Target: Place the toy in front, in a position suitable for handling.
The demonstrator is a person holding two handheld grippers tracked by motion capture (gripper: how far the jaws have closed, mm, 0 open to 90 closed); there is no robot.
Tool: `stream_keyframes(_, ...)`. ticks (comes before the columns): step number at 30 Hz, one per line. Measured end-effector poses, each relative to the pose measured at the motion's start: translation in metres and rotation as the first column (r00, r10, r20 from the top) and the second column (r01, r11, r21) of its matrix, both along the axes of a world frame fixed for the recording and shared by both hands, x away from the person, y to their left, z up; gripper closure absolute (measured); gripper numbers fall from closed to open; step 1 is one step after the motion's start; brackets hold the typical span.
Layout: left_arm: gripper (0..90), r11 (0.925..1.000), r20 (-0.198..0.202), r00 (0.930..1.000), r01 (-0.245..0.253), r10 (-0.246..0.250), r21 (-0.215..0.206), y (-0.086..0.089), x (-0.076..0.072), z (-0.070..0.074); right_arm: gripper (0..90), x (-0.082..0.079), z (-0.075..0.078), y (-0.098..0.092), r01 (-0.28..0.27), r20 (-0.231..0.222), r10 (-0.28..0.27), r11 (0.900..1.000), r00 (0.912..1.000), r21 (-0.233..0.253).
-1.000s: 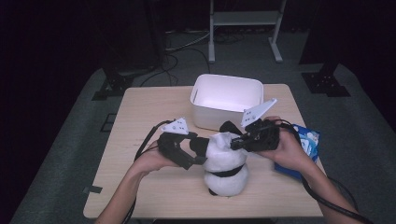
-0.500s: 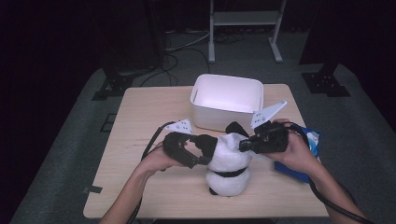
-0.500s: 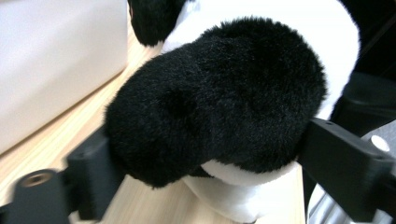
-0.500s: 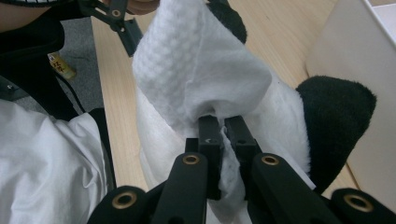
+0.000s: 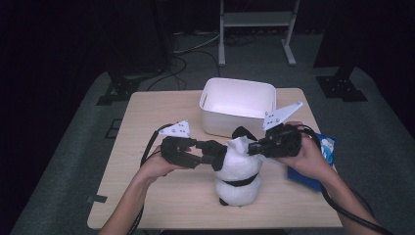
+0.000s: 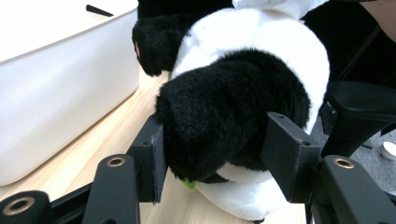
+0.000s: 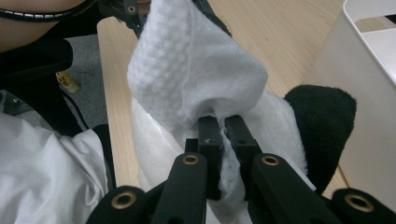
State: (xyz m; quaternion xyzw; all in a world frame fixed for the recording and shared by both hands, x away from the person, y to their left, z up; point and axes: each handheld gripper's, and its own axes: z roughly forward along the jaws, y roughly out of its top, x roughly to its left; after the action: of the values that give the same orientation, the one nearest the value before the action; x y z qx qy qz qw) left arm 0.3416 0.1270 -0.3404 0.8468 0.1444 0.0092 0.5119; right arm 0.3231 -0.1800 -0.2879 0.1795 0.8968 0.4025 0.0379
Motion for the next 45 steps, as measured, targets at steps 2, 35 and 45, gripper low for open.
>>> stream_keyframes(2,43.6,0.9999,0.001,1.0000,0.008,-0.008,0.010,0.001,0.000,0.000,86.4,0.001,0.000,0.004,-0.012,-0.005,0.012,1.000,0.9999,-0.005)
stream_keyframes(35,59.6,0.9996,-0.019,0.9998,0.007,-0.007,0.027,0.009,0.008,0.002,86.4,0.001,-0.004,0.003,-0.001,0.012,0.001,1.000,0.9999,0.001)
stream_keyframes(45,60.5,0.9986,0.021,0.9996,-0.020,0.019,0.050,0.019,0.003,0.013,86.4,0.005,-0.007,0.013,-0.014,-0.007,0.014,0.999,0.9999,0.043)
